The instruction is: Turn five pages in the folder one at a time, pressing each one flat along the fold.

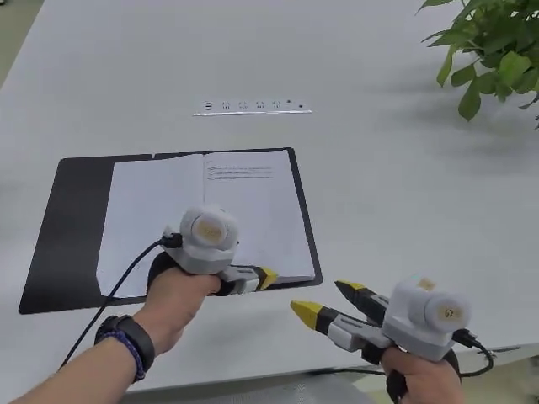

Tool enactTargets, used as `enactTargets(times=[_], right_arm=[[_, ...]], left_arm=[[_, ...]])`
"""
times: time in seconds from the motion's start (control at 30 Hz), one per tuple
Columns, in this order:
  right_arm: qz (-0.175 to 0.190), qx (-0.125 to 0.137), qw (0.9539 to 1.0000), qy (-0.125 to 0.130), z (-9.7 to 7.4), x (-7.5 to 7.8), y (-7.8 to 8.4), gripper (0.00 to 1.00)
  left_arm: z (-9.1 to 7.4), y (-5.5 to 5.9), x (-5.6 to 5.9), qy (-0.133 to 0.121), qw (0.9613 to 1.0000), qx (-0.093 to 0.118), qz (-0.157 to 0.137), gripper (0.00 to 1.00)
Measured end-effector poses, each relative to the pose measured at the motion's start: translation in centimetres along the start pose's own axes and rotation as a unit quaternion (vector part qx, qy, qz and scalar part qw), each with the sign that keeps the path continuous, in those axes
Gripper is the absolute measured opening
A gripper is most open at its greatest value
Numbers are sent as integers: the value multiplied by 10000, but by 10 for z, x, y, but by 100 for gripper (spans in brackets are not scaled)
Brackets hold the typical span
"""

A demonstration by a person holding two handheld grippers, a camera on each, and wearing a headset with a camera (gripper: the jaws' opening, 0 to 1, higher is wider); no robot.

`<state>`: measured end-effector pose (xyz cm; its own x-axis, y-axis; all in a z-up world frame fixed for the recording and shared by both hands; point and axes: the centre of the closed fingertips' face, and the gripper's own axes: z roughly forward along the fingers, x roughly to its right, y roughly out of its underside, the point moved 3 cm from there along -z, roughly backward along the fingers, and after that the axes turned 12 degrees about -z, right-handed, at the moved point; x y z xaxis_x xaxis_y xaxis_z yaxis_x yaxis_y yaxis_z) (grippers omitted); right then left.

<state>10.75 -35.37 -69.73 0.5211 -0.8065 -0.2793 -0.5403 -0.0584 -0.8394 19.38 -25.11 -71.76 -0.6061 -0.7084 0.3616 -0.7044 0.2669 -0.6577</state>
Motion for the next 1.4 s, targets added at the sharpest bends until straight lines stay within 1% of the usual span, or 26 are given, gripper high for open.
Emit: enactTargets(times=[0.1, 0.17, 0.23, 0.3, 0.43, 0.47, 0.57, 0.67, 0.7, 0.73, 0.77, 0.83, 0.93, 1.0, 1.17, 1.4], right_arm=[[33, -45, 10000, -24, 0, -1, 2, 59], [58, -73, 10000, -26, -1, 0, 4, 57], [53, -93, 9999, -35, -1, 0, 4, 57], [50, -104, 9999, -38, -2, 0, 5, 57], [83, -128, 9999, -45, -2, 0, 6, 57], [91, -143, 9998, -41, -2, 0, 6, 57], [119, -144, 9998, -59, -2, 0, 6, 56], [117, -171, 9998, -64, -1, 1, 7, 56], [121, -174, 9998, -65, -1, 1, 7, 56], [128, -178, 9997, -64, 0, 2, 8, 56], [136, -182, 9997, -63, 0, 3, 8, 56], [189, -187, 9996, -45, 1, 5, 8, 55], [282, -134, 9995, -29, 2, 8, 7, 54], [289, -130, 9995, -29, 4, 9, 7, 54], [247, -145, 9996, -57, 8, 10, 6, 53], [247, -96, 9996, -54, 14, 16, 0, 51]], left_arm=[[8, -4, 3, -12, 10000, 78, -7, 56], [13, -12, 2, -146, 9992, 317, 187, 55], [20, -9, 2, -171, 9995, 217, 169, 56], [27, -8, -1, -199, 9995, 206, 139, 59], [34, -4, -1, -220, 9996, 143, 144, 60], [37, -3, -1, -245, 9994, 125, 187, 60], [42, -2, -2, -240, 9995, 108, 192, 61], [47, 0, -6, -338, 9990, 60, 277, 61], [48, 4, -9, -409, 9986, -37, 348, 61], [50, 7, -10, -411, 9985, -84, 346, 61], [50, 7, -9, -403, 9984, -59, 388, 61], [50, 8, -8, -388, 9974, -106, 591, 62], [49, 10, -10, -448, 9945, -140, 936, 61], [50, 10, -10, -425, 9951, -118, 880, 61], [50, 10, -12, -404, 9951, -116, 896, 60], [49, 8, -15, -338, 9960, -84, 825, 56]])
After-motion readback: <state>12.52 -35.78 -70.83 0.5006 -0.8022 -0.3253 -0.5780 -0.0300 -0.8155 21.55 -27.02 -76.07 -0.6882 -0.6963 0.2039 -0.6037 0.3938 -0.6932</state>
